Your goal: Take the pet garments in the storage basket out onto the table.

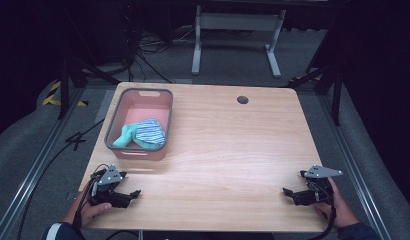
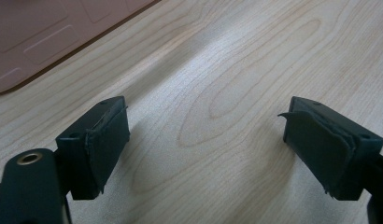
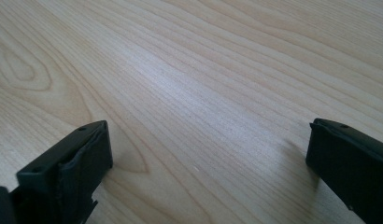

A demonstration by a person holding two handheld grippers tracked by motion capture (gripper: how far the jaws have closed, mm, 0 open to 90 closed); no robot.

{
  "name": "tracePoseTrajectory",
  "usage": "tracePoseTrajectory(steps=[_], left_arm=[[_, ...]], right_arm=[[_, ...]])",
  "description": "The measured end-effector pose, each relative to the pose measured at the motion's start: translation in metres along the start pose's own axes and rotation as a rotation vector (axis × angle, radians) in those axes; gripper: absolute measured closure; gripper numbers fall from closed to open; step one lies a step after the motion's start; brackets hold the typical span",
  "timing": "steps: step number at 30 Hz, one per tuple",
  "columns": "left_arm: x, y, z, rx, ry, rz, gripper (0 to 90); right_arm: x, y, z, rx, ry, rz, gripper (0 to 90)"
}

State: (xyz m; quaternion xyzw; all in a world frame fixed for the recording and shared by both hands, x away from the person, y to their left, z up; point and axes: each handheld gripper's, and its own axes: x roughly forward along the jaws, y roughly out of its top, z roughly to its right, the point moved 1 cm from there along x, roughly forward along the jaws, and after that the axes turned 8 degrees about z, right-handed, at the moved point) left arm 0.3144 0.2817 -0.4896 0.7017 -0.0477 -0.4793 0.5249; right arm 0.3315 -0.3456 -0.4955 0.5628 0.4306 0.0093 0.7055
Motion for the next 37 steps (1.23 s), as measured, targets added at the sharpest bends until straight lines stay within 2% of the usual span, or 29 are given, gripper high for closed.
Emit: tracePoseTrajectory(steps=[24, 37], left_arm=[[0.0000, 0.0001, -0.0005, 0.001, -0.003, -0.003, 14.1], [0.0012, 0.0007, -0.0012, -0.004, 0.008, -0.007, 11.5]], right_arm=[[-0.0001, -0.0001, 0.0000, 0.000, 0.000, 0.000, 0.7], [-0.0003, -0.0002, 0.0001, -0.001, 0.002, 0.000, 0.7]])
